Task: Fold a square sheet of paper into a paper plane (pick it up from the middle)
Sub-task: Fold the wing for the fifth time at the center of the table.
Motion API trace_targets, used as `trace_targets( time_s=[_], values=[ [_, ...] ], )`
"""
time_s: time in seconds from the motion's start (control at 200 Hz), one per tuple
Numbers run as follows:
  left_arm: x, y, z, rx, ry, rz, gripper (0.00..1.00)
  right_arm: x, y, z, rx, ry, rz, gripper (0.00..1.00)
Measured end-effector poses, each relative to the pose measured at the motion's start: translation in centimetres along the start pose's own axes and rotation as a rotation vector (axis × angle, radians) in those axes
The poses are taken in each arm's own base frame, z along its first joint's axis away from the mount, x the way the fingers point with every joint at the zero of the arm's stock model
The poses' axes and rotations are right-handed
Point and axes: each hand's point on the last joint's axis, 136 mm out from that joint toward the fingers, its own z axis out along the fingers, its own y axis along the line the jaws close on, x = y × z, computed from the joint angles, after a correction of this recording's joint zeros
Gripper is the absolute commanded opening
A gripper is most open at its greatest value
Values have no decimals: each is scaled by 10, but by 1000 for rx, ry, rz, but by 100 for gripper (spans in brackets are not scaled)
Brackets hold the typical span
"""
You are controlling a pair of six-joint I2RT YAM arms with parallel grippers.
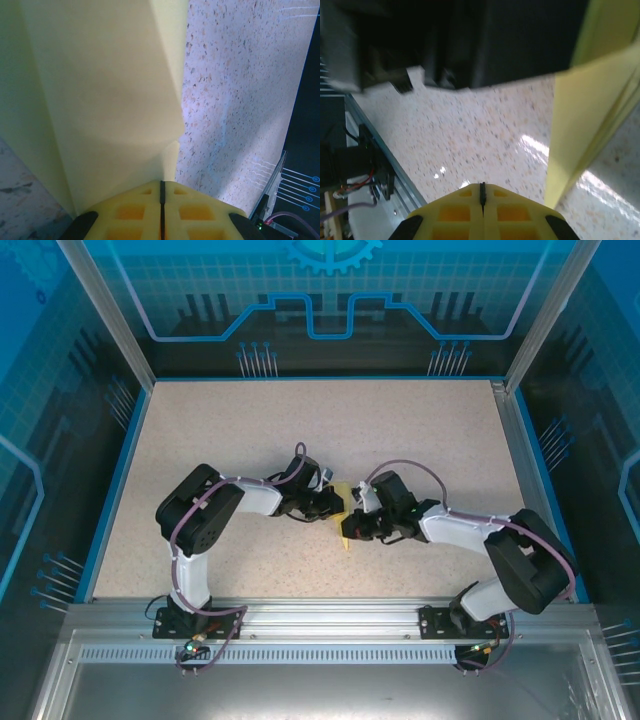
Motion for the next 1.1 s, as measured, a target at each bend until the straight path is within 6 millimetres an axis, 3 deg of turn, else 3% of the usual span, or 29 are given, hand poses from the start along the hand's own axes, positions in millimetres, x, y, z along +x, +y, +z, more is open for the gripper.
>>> trace_targets(
  time_s=[0.505,1.1],
  values=[
    [0,0,0,0,0,0,9,-18,-9,12,9,-84,116,4],
    [0,0,0,2,2,0,10,-13,-29,32,39,-48,171,3]
  ],
)
